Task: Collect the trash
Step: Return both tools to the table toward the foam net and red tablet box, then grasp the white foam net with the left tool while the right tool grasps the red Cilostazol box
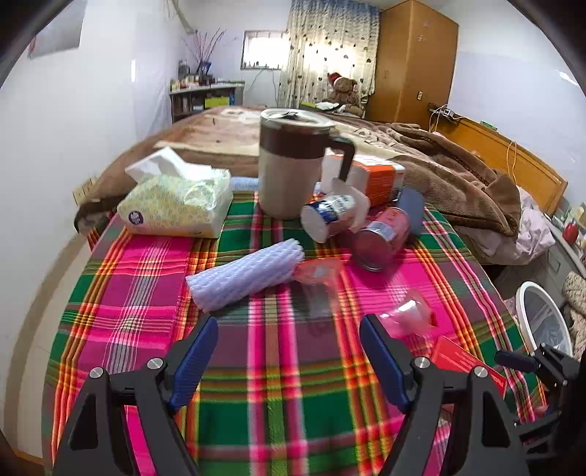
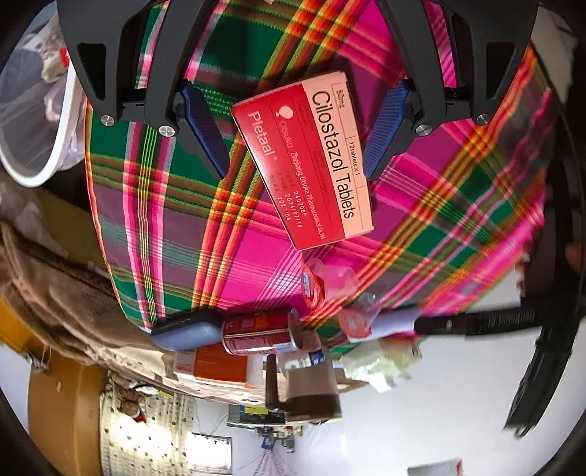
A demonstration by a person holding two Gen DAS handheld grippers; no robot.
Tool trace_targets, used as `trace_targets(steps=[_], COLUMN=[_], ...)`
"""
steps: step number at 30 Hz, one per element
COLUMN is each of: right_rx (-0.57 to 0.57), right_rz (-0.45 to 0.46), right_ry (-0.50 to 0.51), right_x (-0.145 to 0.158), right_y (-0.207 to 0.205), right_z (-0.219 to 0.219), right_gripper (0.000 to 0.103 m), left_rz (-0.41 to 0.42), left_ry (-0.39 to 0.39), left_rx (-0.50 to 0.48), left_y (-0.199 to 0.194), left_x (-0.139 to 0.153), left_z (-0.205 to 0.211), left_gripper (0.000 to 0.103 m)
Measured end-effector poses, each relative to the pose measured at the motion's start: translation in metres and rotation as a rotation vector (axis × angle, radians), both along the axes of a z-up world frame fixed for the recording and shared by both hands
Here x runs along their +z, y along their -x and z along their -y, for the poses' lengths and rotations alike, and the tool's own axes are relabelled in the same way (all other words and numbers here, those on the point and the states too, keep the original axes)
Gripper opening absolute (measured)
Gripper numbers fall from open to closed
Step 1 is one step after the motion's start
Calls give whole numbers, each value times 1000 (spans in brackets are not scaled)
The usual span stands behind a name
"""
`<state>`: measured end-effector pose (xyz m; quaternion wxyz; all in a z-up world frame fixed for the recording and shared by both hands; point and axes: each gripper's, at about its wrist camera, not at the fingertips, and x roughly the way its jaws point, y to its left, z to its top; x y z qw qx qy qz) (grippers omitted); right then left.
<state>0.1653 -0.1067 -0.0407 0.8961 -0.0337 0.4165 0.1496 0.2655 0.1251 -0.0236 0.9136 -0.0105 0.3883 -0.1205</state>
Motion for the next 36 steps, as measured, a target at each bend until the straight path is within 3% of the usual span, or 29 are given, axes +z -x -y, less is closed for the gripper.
trace_targets(steps=[6,22,26,32,36], right_rx=[12,-112,-135,-170,-181], right_rz=[-42,-63,-59,-60,-59], right_ry=[76,58,50,32,26], right_x=[-10,-10,-10,-10,-10], right_y=[-7,-24,-27,-30,-30], right_z=[-10,4,8,16,18], right_gripper=[77,74,63,63,63], left_rz=[-34,-70,-71,-92,-115], left_ry=[-46,-211,-224,-220,-185], left_rx=[17,-68,-75,-53,-71], left_y=[-28,-92,-100,-108,-107], left_x=[-10,-38,-40,-46,-50], left_z=[-14,-1,2,-1,-1], left_gripper=[80,80,80,80,65])
